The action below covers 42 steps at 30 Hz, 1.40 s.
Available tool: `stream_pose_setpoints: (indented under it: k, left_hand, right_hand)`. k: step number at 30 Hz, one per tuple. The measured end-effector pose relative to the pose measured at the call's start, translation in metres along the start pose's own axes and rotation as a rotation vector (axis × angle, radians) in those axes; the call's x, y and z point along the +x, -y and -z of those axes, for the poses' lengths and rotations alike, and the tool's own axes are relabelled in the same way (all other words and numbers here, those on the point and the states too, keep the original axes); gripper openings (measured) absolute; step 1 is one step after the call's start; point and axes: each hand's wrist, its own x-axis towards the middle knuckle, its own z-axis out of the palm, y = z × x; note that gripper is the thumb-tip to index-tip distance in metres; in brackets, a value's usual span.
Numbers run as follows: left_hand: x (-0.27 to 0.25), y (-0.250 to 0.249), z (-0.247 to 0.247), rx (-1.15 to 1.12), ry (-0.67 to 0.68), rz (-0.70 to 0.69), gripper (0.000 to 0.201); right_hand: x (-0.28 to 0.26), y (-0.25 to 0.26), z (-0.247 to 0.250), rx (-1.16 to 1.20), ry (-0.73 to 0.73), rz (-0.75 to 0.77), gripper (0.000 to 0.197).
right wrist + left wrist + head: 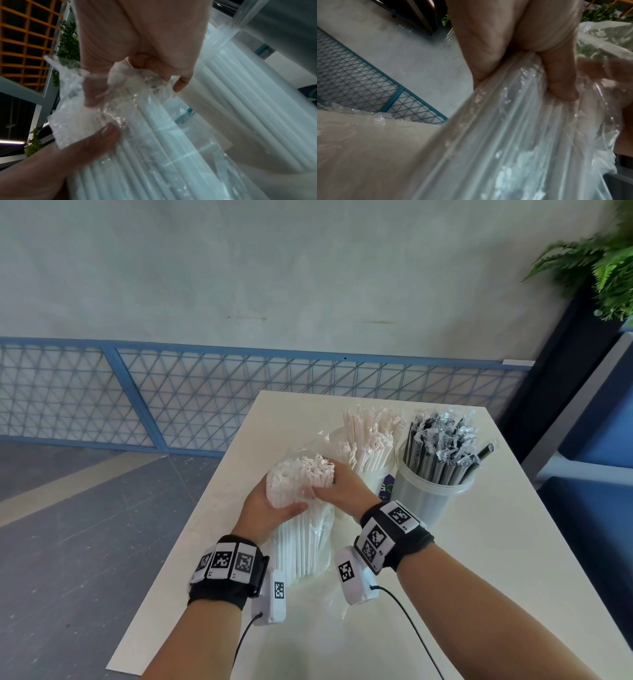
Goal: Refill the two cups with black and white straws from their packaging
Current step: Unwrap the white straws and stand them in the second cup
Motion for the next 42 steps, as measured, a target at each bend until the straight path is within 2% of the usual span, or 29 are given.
stream_pose_setpoints:
  k: [2,7,11,14,15,16,18,19,21,22,24,27,30,34,35,36,40,42]
  left_hand:
    - [0.000,0.000,0.000,0.005,0.003,-0.002,0.059]
    - [0.002,0.004,0.001,0.012,-0.020,0.006,0.056]
    - [0.002,0.003,-0.002,0.035,-0.023,0.000,0.049]
    - [0.002,0.002,-0.004,0.066,-0.037,-0.015,0.046]
    - [0.003,0.002,-0.004,0.083,-0.039,-0.020,0.046]
    - [0.004,0.001,-0.004,0.100,-0.037,-0.024,0.046]
    - [0.005,0.001,-0.005,0.125,-0.031,-0.023,0.046]
    - [0.005,0.001,-0.005,0.132,-0.034,-0.016,0.047]
    - [0.006,0.001,-0.006,0.135,-0.051,-0.001,0.048]
    - [0.006,0.000,-0.007,0.137,-0.057,0.003,0.048]
    - [0.007,-0.002,-0.010,0.150,-0.056,0.010,0.049]
    - [0.011,-0.003,-0.013,0.161,-0.053,0.045,0.049]
    - [0.010,-0.003,-0.015,0.106,-0.031,0.041,0.049]
    - [0.008,-0.005,-0.014,0.122,-0.033,0.023,0.057]
    - [0.009,-0.004,-0.014,0.130,-0.039,0.014,0.060]
    - [0.009,-0.005,-0.014,0.140,-0.045,0.004,0.061]
    - [0.008,-0.002,-0.013,0.150,-0.059,-0.011,0.060]
    - [0.007,0.002,-0.012,0.142,-0.059,-0.022,0.059]
  right_hand:
    - [0.001,0.001,-0.003,-0.021,-0.010,-0.007,0.057]
    - [-0.005,0.007,-0.002,0.110,-0.130,-0.018,0.040]
    - [-0.005,0.023,0.004,0.244,-0.215,-0.007,0.060]
    - [-0.006,0.042,0.015,0.285,-0.247,0.031,0.030]
    - [-0.004,0.045,0.018,0.307,-0.269,0.044,0.027]
    - [-0.003,0.051,0.020,0.325,-0.308,0.060,0.035]
    - [-0.003,0.063,0.026,0.386,-0.361,0.051,0.066]
    - [-0.003,0.068,0.029,0.421,-0.368,0.038,0.064]
    - [-0.005,0.077,0.035,0.435,-0.337,0.079,0.026]
    - [-0.005,0.079,0.036,0.411,-0.311,0.093,0.018]
    - [-0.007,0.077,0.036,0.363,-0.237,0.117,0.022]
    - [-0.013,0.066,0.031,0.225,-0.134,0.064,0.034]
    - [-0.018,0.050,0.020,0.122,-0.133,0.004,0.024]
    - [-0.005,0.038,0.010,0.189,-0.280,-0.047,0.067]
    - [-0.002,0.040,0.012,0.225,-0.314,-0.047,0.071]
    - [0.001,0.042,0.016,0.260,-0.355,-0.048,0.066]
    - [0.007,0.061,0.034,0.370,-0.502,-0.055,0.027]
    - [0.011,0.066,0.041,0.444,-0.562,-0.084,0.024]
